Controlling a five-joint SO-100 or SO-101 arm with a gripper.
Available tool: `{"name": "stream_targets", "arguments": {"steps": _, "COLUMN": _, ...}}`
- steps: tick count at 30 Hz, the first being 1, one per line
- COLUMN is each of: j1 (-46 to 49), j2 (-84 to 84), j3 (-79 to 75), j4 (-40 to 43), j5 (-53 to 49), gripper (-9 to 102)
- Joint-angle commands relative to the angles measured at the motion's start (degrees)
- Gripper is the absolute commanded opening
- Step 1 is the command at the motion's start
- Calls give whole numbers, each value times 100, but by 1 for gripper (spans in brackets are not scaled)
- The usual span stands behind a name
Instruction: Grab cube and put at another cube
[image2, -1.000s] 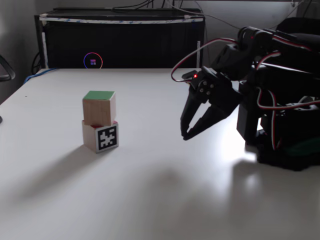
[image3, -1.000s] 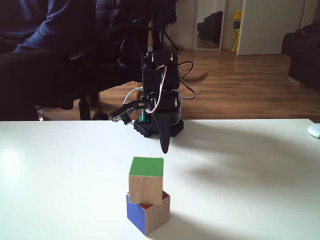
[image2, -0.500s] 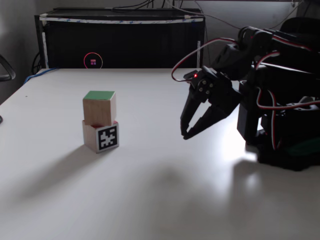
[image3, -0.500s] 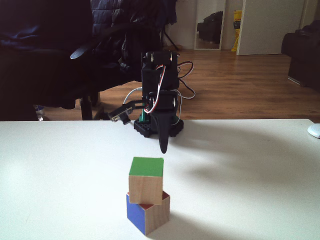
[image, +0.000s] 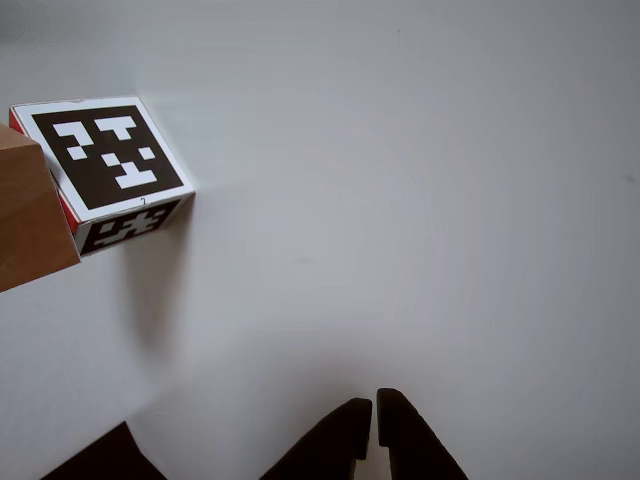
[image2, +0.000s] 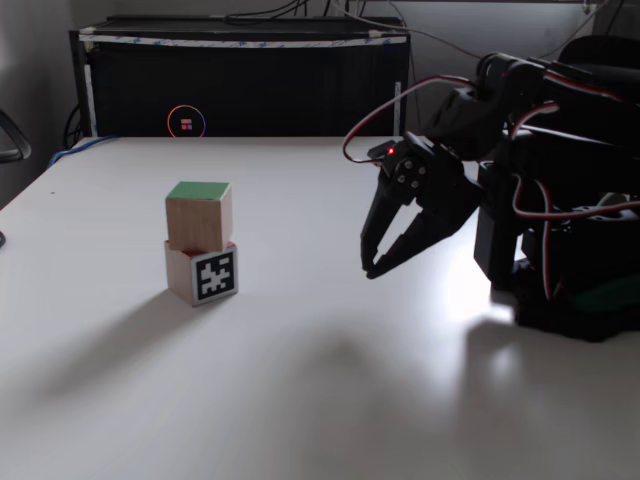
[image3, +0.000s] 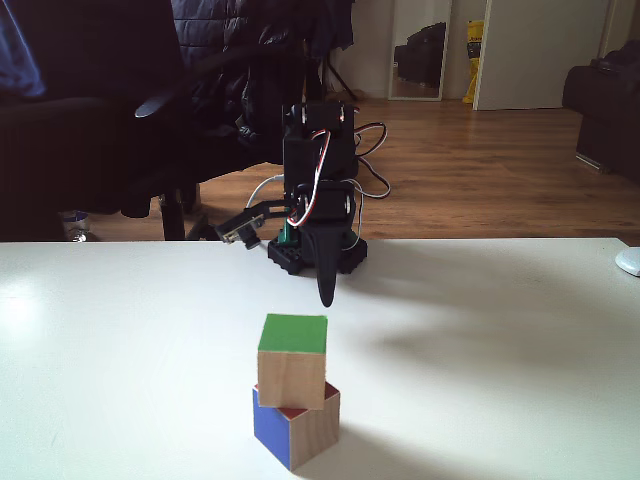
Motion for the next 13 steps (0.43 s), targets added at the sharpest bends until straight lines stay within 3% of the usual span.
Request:
{"name": "stream_targets", "arguments": {"steps": 1, "j1": 26, "j2": 26, "j3": -70, "j4": 26, "j5": 26, "gripper": 0}}
{"name": "stream_targets", "arguments": {"steps": 13, "j1": -26, "j2": 26, "j3": -70, "j4": 26, "j5": -26, "gripper": 0}}
